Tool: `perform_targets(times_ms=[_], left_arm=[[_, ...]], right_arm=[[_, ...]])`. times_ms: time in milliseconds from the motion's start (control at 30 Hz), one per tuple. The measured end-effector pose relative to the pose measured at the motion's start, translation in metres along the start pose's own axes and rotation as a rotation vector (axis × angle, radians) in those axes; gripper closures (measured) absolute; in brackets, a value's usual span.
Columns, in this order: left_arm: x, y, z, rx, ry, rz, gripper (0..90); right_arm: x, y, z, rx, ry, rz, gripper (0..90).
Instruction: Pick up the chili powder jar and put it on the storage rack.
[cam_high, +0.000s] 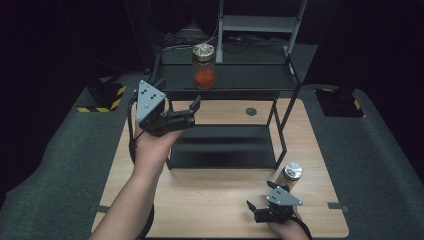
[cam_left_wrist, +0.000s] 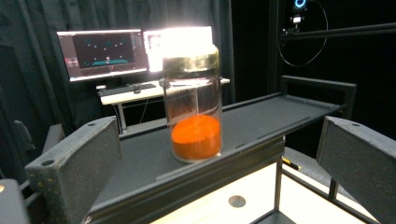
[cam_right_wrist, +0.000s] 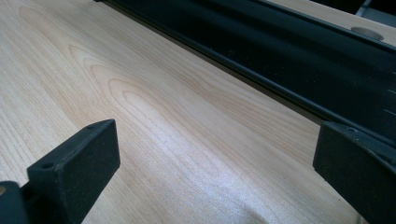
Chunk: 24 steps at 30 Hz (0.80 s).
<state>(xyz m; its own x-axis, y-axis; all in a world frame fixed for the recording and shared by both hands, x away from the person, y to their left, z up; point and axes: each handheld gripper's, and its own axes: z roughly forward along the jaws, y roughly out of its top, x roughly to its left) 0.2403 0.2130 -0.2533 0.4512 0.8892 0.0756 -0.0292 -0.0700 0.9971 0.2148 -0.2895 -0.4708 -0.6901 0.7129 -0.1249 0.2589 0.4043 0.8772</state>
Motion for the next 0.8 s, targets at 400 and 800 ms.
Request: perform_targets(times_ms=[400, 800], left_arm=[[-0.005, -0.023, -0.015, 0.043, -0.001, 0.023, 0.4], [-0.012, -0.054, -0.025, 0.085, -0.027, 0.008, 0.4]], right_arm=[[0.001, 0.000, 0.000, 0.002, -0.001, -0.003, 0.0], [0.001, 0.001, 0.000, 0.005, -0.002, -0.005, 0.0]])
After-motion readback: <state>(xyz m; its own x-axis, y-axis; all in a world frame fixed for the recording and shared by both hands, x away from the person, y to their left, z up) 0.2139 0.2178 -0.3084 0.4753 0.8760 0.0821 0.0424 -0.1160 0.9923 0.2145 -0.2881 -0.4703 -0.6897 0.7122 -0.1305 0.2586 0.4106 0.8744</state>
